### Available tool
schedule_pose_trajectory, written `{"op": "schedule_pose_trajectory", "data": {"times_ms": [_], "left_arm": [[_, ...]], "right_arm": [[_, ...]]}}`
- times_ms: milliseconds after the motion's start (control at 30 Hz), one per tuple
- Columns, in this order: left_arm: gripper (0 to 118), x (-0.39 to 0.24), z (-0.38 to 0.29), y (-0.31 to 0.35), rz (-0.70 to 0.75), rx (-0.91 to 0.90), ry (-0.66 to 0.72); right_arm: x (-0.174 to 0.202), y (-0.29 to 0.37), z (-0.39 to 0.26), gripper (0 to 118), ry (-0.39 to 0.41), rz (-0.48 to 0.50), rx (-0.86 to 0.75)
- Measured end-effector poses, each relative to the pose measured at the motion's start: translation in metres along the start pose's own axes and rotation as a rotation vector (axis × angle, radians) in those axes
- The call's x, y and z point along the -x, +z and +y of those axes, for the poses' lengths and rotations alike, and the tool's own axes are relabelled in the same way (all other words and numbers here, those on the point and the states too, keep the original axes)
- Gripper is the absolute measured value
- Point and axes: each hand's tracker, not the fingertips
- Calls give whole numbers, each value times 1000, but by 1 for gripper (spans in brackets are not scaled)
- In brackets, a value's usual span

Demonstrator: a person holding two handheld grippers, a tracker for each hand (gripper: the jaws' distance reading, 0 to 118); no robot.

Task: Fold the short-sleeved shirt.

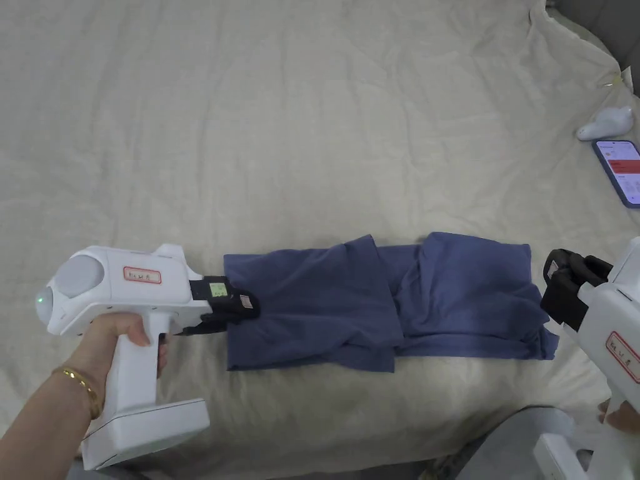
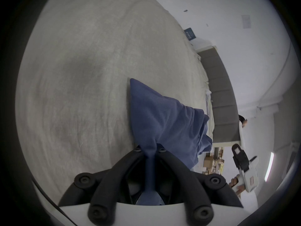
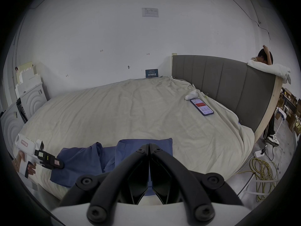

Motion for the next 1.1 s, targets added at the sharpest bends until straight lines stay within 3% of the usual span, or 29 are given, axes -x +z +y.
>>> {"op": "schedule_pose_trajectory", "data": {"times_ms": [267, 600, 733, 900, 1100], "left_arm": [[2, -26, 8, 38, -9, -46, -79], [2, 15, 31, 169, 320, -269, -85], [2, -2, 21, 209, 466, -372, -127], [2, -58, 3, 197, 586, -322, -370], [2, -109, -5, 147, 496, -242, -477]], "right_arm": [[7, -1, 4, 0, 13, 25, -12], [13, -9, 4, 0, -9, 81, -12], [16, -13, 2, 0, -39, 115, -12], [18, -12, 0, 0, -56, 140, -21], [6, -6, -1, 0, -107, 149, -43]]}}
